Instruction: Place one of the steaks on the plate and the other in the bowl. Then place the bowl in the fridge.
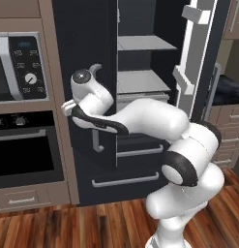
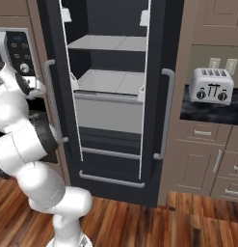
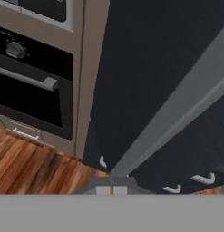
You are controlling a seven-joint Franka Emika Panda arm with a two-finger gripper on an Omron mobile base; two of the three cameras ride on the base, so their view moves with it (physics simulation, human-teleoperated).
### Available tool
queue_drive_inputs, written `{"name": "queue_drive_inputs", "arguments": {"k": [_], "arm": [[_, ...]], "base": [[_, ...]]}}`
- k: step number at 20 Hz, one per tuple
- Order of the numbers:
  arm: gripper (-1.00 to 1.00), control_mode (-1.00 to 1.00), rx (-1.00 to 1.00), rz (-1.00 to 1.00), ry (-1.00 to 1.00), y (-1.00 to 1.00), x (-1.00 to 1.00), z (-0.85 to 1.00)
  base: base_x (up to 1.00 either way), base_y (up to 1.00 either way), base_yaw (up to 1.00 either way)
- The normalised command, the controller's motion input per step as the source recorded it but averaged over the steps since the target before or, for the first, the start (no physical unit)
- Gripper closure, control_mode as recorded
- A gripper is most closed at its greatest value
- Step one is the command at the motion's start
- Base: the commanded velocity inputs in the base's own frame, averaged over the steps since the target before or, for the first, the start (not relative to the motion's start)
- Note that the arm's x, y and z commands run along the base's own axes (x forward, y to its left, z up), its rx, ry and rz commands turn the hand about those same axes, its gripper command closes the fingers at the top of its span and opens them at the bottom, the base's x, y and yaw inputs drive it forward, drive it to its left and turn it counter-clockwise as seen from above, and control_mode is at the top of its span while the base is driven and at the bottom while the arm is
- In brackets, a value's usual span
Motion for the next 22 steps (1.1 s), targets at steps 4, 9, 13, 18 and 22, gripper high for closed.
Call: {"name": "queue_drive_inputs", "arguments": {"k": [4, 9, 13, 18, 22], "arm": [[1.00, -1.00, -0.02, -0.03, -0.08, -0.34, -0.35, 0.24], [1.00, -1.00, 0.00, 0.04, -0.13, -0.98, -0.03, 0.06], [1.00, -1.00, 0.00, 0.22, -0.21, -1.00, -0.25, 0.09], [-1.00, -1.00, 0.00, 0.31, -0.17, -0.98, -0.11, 0.15], [-1.00, -1.00, 0.00, 0.34, -0.16, -1.00, -0.03, 0.04]], "base": [[0.00, 0.00, 0.00], [0.00, 0.00, 0.00], [0.00, 0.00, 0.00], [0.00, 0.00, 0.00], [0.00, 0.00, 0.00]]}}
